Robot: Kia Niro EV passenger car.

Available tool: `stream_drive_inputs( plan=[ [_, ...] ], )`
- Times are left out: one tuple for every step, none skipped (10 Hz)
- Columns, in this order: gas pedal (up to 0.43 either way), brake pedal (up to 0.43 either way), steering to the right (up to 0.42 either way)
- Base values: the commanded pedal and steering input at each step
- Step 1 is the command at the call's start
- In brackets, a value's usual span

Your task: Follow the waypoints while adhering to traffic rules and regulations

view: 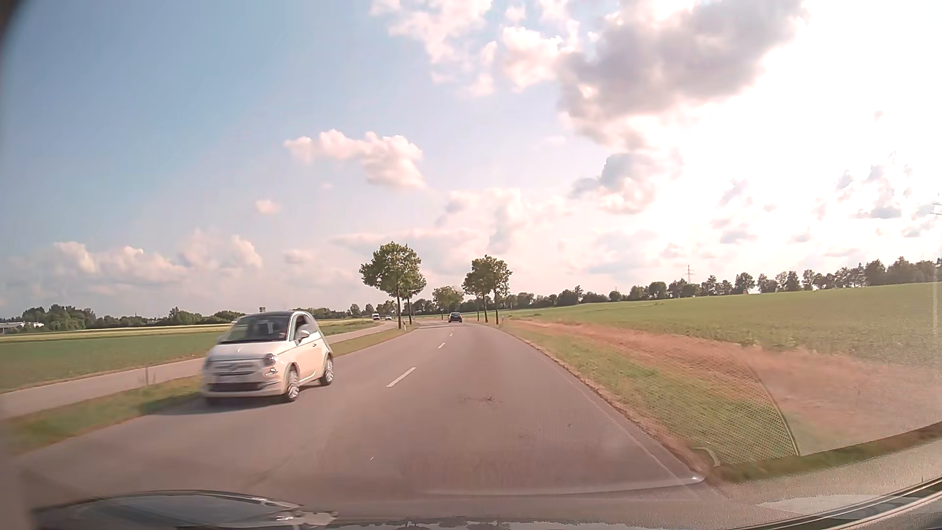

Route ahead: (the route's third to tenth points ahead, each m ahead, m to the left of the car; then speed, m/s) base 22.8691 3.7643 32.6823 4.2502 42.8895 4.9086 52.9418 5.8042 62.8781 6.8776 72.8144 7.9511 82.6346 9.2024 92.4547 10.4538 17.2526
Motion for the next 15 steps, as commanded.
stream_drive_inputs(
  plan=[
    [0.197, 0.012, -0.016],
    [0.197, 0.012, -0.016],
    [0.197, 0.012, -0.017],
    [0.197, 0.012, -0.017],
    [0.197, 0.012, -0.015],
    [0.197, 0.012, -0.011],
    [0.197, 0.012, -0.011],
    [0.197, 0.012, -0.010],
    [0.197, 0.012, -0.011],
    [0.197, 0.012, -0.010],
    [0.197, 0.012, -0.010],
    [0.197, 0.012, -0.010],
    [0.197, 0.012, -0.010],
    [0.197, 0.012, -0.010],
    [0.197, 0.012, -0.010]
  ],
)
